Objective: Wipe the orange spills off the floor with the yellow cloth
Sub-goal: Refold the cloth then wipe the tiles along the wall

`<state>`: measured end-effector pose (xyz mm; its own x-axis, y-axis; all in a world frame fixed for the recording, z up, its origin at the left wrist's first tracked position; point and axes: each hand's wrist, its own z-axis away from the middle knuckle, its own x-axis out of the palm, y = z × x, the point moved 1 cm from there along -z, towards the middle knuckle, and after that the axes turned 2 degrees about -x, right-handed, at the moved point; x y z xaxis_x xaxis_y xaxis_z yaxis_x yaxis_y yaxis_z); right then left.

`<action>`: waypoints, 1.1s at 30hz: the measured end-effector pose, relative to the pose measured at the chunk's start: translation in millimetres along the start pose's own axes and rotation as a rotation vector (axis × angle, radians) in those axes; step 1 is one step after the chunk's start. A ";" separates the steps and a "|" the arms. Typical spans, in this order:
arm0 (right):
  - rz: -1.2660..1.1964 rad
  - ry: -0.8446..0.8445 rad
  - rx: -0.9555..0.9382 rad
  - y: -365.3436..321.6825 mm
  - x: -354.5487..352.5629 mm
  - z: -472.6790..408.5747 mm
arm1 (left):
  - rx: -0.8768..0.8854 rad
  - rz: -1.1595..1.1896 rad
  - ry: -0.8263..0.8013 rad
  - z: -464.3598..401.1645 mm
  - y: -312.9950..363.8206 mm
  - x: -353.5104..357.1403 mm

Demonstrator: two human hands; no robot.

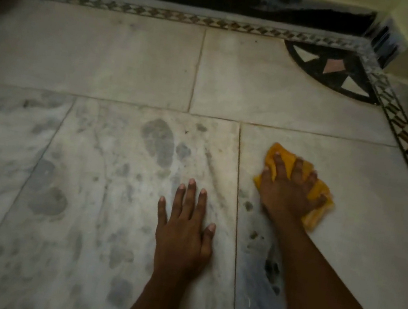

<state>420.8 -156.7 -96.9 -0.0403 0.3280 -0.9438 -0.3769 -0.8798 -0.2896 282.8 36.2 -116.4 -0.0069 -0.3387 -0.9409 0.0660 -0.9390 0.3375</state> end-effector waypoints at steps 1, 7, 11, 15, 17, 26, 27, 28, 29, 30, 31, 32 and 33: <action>0.003 -0.025 -0.060 -19.7 6.8 -9.0 | 0.000 -0.002 0.011 0.6 1.7 0.5; 0.214 0.055 -0.691 31.5 15.7 112.2 | 0.014 0.027 0.044 2.4 -1.9 -3.5; 0.199 0.099 -0.317 100.8 -2.0 110.4 | 0.035 0.002 0.048 2.3 -1.9 3.4; -0.018 0.065 0.025 43.0 1.1 56.3 | 0.018 0.024 0.041 6.2 0.3 0.9; 0.000 0.035 -0.170 16.8 11.1 58.6 | 0.018 0.039 0.045 4.2 0.9 -2.1; 0.130 0.152 -0.161 112.2 0.0 143.4 | 0.111 0.181 0.050 31.7 0.4 -5.5; 0.089 0.101 -0.091 97.3 -5.8 121.8 | 0.128 0.183 0.049 33.6 0.9 -4.4; 0.060 0.044 -0.068 82.1 -6.1 107.9 | 0.140 0.160 0.045 36.1 -1.0 -1.7; 0.062 0.009 -0.085 68.9 -5.0 100.1 | 0.146 0.137 0.035 35.4 -2.2 1.0; 0.081 -0.032 -0.140 58.9 -1.4 100.3 | 0.145 0.120 0.021 35.3 -3.3 1.5; 0.096 -0.074 -0.229 53.5 0.5 110.1 | 0.143 0.099 0.005 36.8 -4.4 -0.2; 0.114 -0.090 -0.333 54.6 5.7 126.1 | 0.148 0.086 -0.002 41.3 -4.5 -0.2; 0.138 -0.078 -0.427 62.1 5.7 147.3 | 0.157 0.087 -0.001 47.3 -2.0 -2.8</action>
<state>260.8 -158.9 -96.8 -0.1387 0.2077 -0.9683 0.0520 -0.9749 -0.2165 235.5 36.2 -113.1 -0.0094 -0.4190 -0.9080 -0.0898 -0.9040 0.4181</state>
